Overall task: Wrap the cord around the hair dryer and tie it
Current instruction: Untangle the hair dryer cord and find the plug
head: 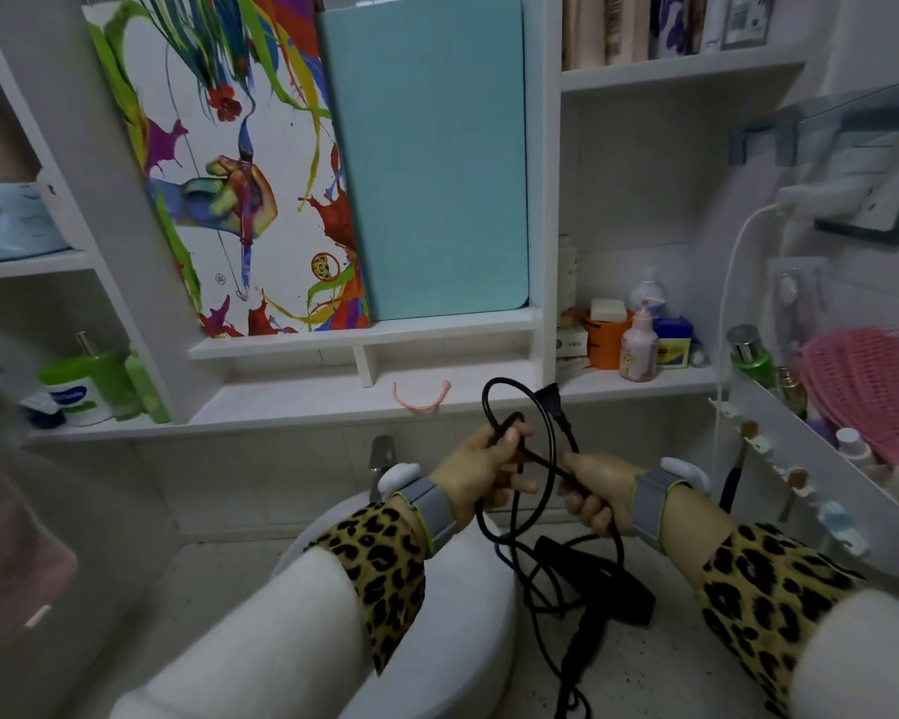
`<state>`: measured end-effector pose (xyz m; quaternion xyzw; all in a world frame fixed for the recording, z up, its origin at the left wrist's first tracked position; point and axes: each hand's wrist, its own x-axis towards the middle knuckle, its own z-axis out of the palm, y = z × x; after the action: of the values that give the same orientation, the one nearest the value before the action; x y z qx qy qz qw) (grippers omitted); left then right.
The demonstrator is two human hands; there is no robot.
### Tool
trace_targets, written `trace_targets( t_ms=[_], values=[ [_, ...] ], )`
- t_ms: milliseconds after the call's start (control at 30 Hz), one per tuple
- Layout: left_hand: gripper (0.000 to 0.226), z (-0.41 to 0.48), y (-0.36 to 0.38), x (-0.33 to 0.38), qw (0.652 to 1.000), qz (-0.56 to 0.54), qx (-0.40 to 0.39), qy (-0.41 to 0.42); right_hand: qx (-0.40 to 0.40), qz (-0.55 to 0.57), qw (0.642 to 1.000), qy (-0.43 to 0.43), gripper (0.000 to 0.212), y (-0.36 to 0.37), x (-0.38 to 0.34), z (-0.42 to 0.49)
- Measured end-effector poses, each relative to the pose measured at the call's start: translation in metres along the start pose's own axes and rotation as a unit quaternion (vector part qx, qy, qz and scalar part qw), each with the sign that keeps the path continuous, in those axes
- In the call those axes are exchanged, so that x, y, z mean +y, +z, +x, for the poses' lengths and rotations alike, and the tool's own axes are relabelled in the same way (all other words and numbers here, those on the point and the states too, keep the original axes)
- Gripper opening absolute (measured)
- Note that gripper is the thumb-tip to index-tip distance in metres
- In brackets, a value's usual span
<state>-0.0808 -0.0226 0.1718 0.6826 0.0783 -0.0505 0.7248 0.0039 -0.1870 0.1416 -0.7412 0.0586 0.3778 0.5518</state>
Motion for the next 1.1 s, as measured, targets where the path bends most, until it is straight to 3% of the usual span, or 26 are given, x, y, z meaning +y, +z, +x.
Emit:
trace_targets(
  t_ms=[133,400,467,600,767,933,1100],
  values=[
    [0.018,0.004,-0.001,0.004,1.000,-0.001,0.023,-0.015,-0.030,-0.094,0.995,0.018,0.071,0.001,-0.002,-0.006],
    [0.024,0.013,-0.005,0.005,0.989,-0.081,0.119,-0.028,0.008,-0.174,0.976,-0.131,0.081,0.009,-0.012,-0.021],
    [0.025,0.013,-0.001,0.006,0.991,-0.078,0.103,-0.022,0.013,-0.203,0.966,-0.162,0.077,0.015,-0.010,-0.023],
    [0.029,0.013,0.012,0.003,0.997,-0.070,0.020,-0.034,0.038,-0.198,0.958,-0.204,0.045,0.027,-0.001,-0.014],
    [0.042,0.020,0.013,0.001,0.993,-0.115,-0.007,-0.034,0.027,-0.192,0.959,-0.208,0.046,0.033,0.001,-0.006],
    [0.024,0.029,0.007,-0.004,0.989,-0.137,0.046,0.031,-0.038,-0.224,0.952,-0.204,0.040,0.026,-0.004,-0.003],
    [0.020,0.039,0.006,0.002,0.982,-0.128,0.126,0.058,-0.008,-0.166,0.961,-0.223,0.041,0.022,-0.001,-0.003]
  ],
)
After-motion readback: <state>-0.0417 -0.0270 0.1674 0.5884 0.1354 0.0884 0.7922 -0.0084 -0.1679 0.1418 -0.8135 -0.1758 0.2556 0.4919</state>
